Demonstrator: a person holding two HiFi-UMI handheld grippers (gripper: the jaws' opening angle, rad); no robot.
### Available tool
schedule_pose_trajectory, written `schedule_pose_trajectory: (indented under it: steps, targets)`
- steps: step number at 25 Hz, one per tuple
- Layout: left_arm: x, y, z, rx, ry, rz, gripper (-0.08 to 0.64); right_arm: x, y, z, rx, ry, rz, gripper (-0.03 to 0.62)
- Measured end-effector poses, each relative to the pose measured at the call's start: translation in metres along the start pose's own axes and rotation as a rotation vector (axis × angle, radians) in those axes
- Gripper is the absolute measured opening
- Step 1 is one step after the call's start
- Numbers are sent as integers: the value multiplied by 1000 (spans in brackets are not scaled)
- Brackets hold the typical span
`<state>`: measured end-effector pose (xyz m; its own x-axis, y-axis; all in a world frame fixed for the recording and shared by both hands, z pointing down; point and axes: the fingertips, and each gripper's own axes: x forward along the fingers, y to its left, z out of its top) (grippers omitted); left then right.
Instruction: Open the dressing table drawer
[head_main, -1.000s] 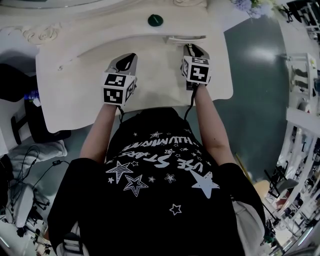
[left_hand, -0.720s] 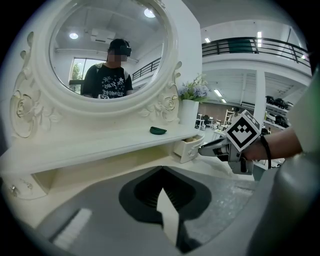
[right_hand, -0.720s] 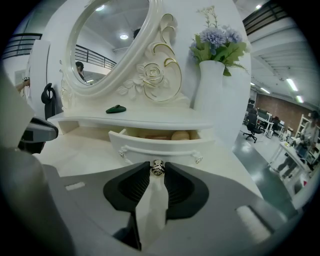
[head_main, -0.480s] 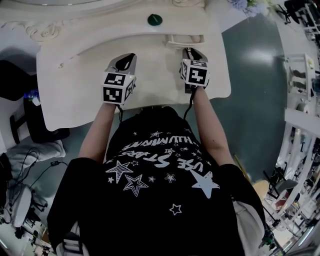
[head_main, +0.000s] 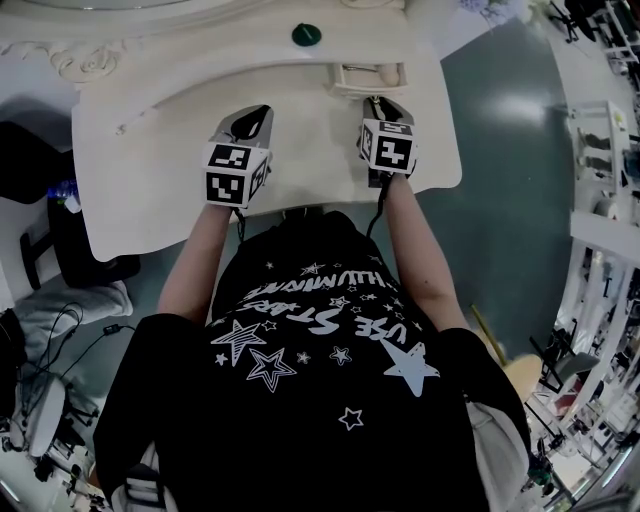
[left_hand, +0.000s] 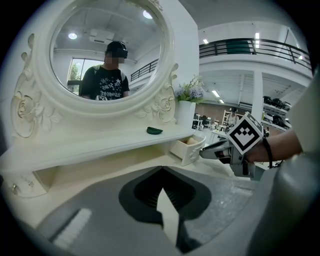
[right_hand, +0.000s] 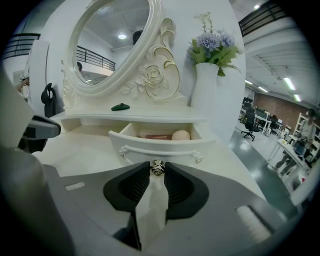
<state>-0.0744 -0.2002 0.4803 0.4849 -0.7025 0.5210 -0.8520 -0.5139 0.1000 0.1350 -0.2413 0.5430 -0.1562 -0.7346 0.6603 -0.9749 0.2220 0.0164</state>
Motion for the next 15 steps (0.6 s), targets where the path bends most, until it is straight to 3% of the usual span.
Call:
schedule_pose_trajectory:
  steps: [15]
  targets:
    - [1, -8, -4, 12, 11, -8, 2, -4, 0, -6, 8, -21, 1, 123]
